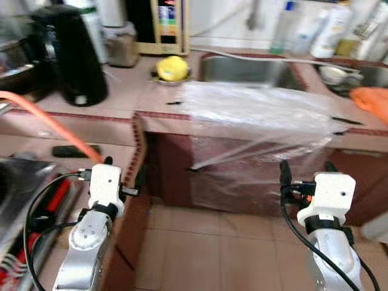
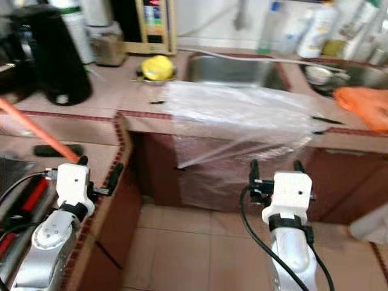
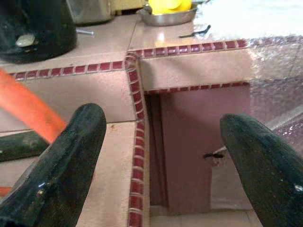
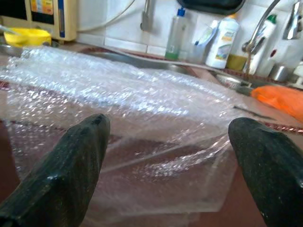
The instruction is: Kitchen organization
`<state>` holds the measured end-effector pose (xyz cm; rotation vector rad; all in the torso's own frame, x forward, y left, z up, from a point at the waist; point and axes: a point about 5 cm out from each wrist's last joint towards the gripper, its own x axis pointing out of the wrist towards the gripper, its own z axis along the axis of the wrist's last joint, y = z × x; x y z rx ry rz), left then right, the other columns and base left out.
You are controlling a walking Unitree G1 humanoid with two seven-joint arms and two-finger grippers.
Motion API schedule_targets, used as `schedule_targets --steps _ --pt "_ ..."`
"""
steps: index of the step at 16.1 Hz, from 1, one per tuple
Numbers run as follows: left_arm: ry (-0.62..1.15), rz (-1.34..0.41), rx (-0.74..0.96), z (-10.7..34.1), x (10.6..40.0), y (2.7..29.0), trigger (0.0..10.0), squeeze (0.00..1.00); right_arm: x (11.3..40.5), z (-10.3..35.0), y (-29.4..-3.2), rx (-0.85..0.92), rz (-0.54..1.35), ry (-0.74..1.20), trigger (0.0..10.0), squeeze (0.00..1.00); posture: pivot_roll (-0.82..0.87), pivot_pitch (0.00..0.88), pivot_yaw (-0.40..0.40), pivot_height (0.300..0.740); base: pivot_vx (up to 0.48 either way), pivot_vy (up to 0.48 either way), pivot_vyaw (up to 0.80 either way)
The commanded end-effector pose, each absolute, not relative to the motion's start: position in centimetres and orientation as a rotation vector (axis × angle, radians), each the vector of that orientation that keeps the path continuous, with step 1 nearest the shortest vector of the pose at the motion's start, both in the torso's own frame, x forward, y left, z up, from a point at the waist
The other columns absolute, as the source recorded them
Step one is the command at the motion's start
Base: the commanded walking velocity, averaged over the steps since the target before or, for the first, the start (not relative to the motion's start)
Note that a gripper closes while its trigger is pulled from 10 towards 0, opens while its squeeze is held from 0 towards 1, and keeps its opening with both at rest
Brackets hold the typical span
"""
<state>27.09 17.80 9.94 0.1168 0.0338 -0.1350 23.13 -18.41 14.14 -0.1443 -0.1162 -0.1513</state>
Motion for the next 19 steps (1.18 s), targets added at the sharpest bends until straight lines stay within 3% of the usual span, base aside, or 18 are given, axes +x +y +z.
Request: schedule_targets --steps 1,11,16,19 --pt "0.026 -0.186 0.087 10.1 27.3 16.9 10.0 0.00 23.1 14.0 -19.0 -0.159 -0.175 -0.108 10.0 0.00 -0.03 0.056 0.012 0.740 0.000 -0.431 0.00" --pt "0.038 -0.186 0.099 9.9 27.2 17.0 10.0 0.00 23.0 14.0 -18.1 -0.148 -0.121 -0.109 10.0 0.00 -0.03 0.063 0.022 0.740 0.000 -0.468 0.00" --pt "-0.011 -0.129 0.118 10.7 27.3 17.5 10.0 0.00 23.1 14.6 -17.1 -0.159 -0.062 -0.150 10.0 0.00 -0.02 0.061 0.024 0.740 0.000 0.000 0.00" --pt "-0.046 -0.127 0.095 11.5 27.6 17.3 10.0 0.00 23.2 14.8 -17.2 -0.155 -0.069 -0.161 10.0 0.00 -0.02 0.060 0.025 0.740 0.000 0.000 0.62"
